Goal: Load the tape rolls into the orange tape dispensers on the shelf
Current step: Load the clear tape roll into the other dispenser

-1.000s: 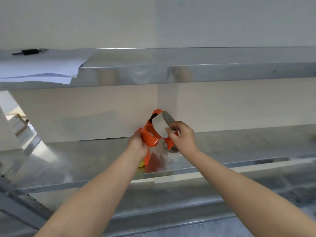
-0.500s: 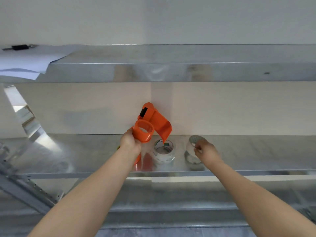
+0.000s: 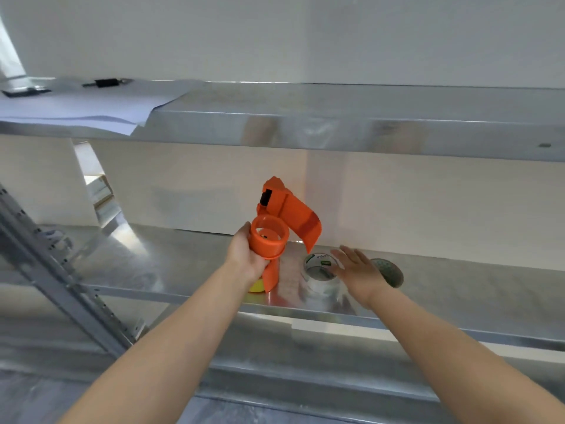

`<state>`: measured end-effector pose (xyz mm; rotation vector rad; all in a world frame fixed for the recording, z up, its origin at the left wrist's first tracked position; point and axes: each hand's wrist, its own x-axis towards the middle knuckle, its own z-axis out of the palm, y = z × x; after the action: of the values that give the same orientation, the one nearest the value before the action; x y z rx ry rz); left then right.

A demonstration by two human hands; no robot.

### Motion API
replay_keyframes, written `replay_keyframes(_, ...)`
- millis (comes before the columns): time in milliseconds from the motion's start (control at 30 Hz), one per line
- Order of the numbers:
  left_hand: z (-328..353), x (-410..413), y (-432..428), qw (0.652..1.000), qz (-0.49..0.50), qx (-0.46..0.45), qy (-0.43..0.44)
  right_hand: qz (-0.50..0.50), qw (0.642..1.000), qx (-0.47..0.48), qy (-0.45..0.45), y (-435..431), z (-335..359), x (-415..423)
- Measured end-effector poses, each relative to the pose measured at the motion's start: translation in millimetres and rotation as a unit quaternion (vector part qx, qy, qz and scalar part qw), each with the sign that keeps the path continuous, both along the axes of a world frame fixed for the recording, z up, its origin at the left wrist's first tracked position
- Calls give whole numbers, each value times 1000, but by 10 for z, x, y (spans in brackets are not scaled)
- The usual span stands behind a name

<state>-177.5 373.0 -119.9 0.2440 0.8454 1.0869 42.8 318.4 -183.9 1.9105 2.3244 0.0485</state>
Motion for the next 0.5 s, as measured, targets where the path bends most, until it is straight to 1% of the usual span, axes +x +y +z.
replay_keyframes(67,-13,-102,-12,1000,-15,6,19,-28,1000,-11,8,59,-21,-81)
replay_keyframes(200,-6,-263,2,994,-25,39,103,-34,994,-55,84,114,-89,-128)
replay_keyframes(267,23,-303,20,989,-6,62,132,-66,979,-61,184,119,-56,-189)
replay_keyframes(300,13,-327,53,987,8,67,144,-100,959,-49,260,104,4,-252)
replay_keyframes(333,9,-355,87,985,34,67,158,-132,927,-30,350,90,88,-321)
replay_keyframes(367,22,-385,106,980,62,68,176,-170,883,-14,438,87,176,-386)
replay_keyframes(433,18,-434,180,967,92,81,224,-233,768,8,596,106,287,-448)
replay_keyframes(467,15,-442,204,959,95,87,252,-240,713,10,658,112,348,-484)
replay_keyframes(500,24,-436,202,953,91,95,274,-236,670,3,704,118,402,-523)
